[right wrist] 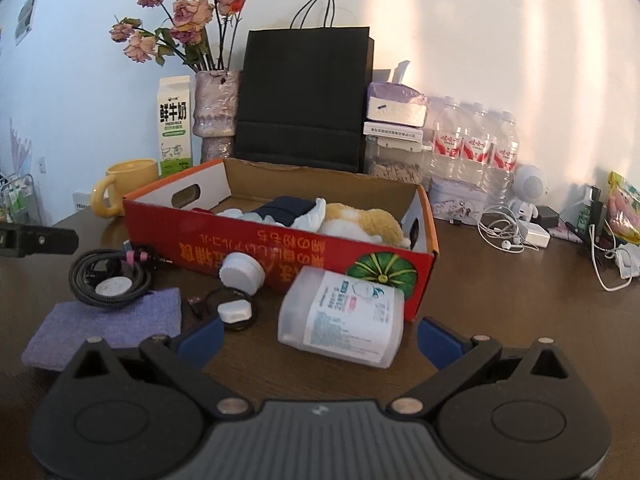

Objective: Organize objects
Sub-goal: 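Grasp the white cotton-swab container with the right tool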

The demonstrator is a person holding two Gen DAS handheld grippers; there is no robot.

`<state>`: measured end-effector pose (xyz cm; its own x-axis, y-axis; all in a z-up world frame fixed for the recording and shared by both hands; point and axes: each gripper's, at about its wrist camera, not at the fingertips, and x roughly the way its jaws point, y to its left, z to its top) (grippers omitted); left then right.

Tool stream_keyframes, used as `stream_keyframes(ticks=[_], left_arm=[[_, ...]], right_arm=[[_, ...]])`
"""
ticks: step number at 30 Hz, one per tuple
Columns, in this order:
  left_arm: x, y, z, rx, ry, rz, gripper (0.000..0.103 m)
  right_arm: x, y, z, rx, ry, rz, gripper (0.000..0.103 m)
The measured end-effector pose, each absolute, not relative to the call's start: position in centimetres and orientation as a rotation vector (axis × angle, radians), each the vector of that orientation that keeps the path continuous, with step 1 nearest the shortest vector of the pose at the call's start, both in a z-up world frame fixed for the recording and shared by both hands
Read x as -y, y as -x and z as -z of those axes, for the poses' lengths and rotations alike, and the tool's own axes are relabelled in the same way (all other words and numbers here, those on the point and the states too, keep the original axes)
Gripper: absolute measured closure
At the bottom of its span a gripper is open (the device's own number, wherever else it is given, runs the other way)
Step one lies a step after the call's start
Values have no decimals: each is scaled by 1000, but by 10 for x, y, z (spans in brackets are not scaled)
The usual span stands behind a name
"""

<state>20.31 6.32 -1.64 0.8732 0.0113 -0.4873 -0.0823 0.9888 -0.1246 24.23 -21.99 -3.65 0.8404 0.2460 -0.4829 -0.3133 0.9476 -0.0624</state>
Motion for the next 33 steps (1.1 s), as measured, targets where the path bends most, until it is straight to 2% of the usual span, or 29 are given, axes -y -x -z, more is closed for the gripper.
stream_keyframes(ticks=[13, 33], left_arm=[[-65, -200, 23, -447, 174, -25, 0], [-74, -203, 27, -449, 216, -46, 0]], right_arm=[[225, -257, 46, -498, 84, -257, 0], [210, -336, 67, -634, 28, -201, 0]])
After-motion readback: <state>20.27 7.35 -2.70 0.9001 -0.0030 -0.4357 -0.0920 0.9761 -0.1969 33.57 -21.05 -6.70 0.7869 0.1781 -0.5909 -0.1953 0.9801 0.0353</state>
